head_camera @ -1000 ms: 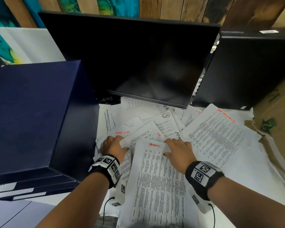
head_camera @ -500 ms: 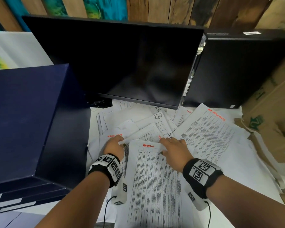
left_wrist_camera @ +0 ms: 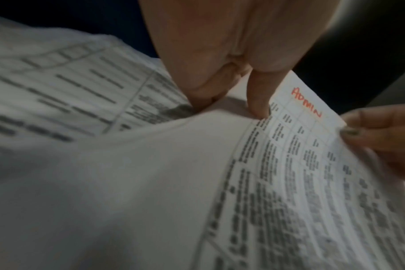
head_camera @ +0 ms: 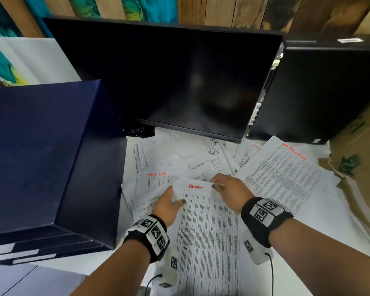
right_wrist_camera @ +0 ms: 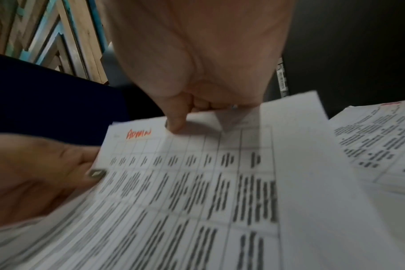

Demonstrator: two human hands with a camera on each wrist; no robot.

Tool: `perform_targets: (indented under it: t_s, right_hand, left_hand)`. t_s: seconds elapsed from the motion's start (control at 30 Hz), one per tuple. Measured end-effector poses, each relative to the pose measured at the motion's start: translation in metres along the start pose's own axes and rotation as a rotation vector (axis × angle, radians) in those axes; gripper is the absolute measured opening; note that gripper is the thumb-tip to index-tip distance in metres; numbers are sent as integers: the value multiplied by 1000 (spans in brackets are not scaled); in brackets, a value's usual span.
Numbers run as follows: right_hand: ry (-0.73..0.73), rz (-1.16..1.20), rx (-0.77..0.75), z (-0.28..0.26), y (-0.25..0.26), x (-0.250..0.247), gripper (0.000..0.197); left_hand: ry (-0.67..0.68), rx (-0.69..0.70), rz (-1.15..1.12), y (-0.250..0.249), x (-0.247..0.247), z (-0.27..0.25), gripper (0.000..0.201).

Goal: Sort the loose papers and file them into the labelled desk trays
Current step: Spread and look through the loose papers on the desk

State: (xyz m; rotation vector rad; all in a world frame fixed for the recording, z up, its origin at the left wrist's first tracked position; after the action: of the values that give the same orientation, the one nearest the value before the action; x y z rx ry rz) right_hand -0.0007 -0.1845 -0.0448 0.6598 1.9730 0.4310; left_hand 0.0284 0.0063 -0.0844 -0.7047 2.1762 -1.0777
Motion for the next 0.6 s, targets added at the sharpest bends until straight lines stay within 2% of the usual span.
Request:
perform_targets:
  t_s: [0.07, 0.17, 0.23, 0.33, 0.43, 0.6]
  right_hand:
    - [-22, 27, 100, 8, -15, -10, 28]
    - [-52, -54, 332, 18, -45, -26, 30]
    - [-17, -67, 399, 22, -52, -27, 30]
    - [23, -24, 386, 27, -50, -22, 34]
    - [3, 34, 328, 28, -43, -22, 33]
    - [-153, 7, 252, 14, -24, -38, 21]
  left_hand:
    - [-12, -48, 13, 15, -8, 2, 48]
    - [-7, -69, 16, 27, -19, 3, 50]
    - [-22, -77, -6, 31, -24, 1, 52]
    - [-50, -68, -10, 33, -29, -2, 55]
    - [-50, -84, -8, 37, -33, -2, 58]
    - [-54, -73, -40, 34, -36, -2, 58]
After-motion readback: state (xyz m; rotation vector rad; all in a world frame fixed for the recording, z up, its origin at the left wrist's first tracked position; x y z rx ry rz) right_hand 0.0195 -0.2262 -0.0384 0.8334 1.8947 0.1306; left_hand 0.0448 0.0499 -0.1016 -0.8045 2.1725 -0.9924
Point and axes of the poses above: each hand's wrist, its own z-axis towards the middle knuckle, its own x-axis out of the palm, y = z × x, the point moved 7 cm from there along z, towards the middle knuckle, and after that the axes turned 15 degrees about y, right-handed, at the moved point
